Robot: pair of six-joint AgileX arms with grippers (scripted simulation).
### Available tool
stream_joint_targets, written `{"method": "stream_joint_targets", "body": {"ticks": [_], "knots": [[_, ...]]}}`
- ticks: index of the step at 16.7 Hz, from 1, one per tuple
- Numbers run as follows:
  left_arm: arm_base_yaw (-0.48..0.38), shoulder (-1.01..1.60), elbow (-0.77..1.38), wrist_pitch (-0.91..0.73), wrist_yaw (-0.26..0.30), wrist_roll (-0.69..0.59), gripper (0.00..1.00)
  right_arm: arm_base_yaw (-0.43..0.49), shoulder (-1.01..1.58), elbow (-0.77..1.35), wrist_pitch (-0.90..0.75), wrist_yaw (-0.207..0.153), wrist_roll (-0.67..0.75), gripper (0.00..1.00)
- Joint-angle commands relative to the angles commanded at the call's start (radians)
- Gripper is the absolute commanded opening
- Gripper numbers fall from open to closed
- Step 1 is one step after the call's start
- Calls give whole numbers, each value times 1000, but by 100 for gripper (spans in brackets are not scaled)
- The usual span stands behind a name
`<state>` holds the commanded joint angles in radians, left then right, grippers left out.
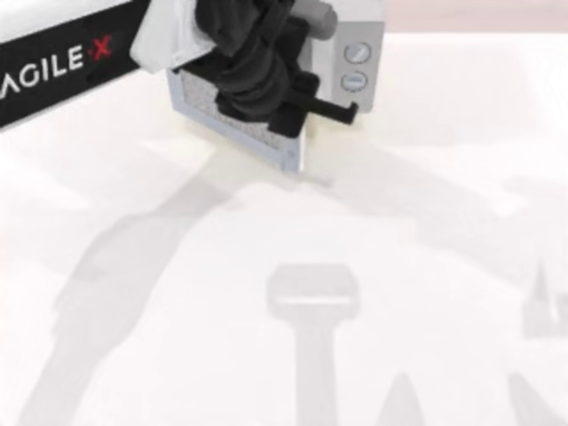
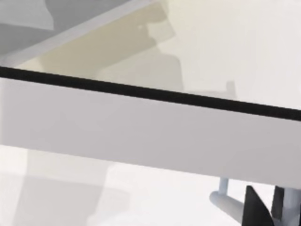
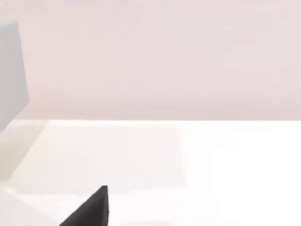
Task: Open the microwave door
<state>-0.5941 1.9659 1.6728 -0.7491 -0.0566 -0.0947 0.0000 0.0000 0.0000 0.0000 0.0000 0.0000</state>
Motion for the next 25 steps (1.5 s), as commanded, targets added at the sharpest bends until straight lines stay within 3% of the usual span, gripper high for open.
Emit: {"method": "stream_joint_targets", "body": {"ticks": [10,25], "knots": [[35,-72,-98,30,70,121,0,0,0,0,0,0,0,100],[35,-73,-100,29,72,123,0,0,0,0,0,0,0,100]]}}
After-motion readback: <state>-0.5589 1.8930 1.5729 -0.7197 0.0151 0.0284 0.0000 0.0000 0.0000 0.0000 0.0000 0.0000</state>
